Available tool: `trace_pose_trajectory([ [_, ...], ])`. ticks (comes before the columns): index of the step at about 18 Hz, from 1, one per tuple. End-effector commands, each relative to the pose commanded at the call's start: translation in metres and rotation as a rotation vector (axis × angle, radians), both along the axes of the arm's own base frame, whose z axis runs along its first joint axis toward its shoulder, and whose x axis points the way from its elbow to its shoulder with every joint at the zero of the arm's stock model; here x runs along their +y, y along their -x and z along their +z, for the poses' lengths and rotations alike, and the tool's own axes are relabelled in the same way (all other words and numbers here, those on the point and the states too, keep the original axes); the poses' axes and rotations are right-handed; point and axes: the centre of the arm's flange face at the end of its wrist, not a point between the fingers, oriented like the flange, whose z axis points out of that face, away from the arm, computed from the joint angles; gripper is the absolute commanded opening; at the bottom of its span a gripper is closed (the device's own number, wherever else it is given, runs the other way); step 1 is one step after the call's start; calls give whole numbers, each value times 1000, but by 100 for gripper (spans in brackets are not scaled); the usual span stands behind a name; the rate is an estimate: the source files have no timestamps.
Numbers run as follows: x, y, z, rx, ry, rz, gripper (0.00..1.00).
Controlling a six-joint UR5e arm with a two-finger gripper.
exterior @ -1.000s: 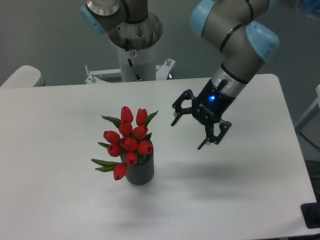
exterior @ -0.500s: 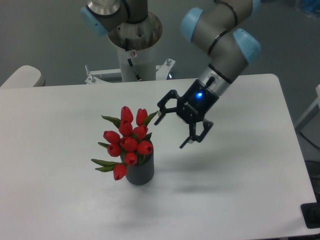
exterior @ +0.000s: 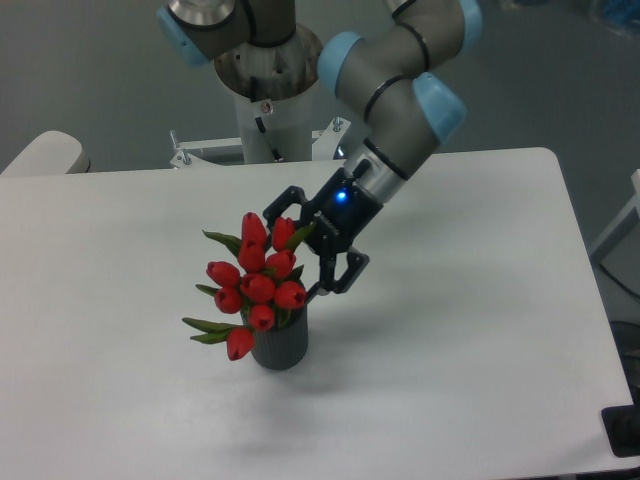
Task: Pick up the flowers from the vase
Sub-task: 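Close the gripper around the tulip stems just above the vase rim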
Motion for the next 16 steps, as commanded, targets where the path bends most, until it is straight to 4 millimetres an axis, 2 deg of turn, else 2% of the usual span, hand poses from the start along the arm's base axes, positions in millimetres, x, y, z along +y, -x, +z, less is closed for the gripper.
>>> trace_pose_trajectory([
  [6,2,1,0,4,-2,-4,100],
  [10,-2,12,2,9,-7,13,100],
  [16,-2,13,-1,-5,-4,18,100],
])
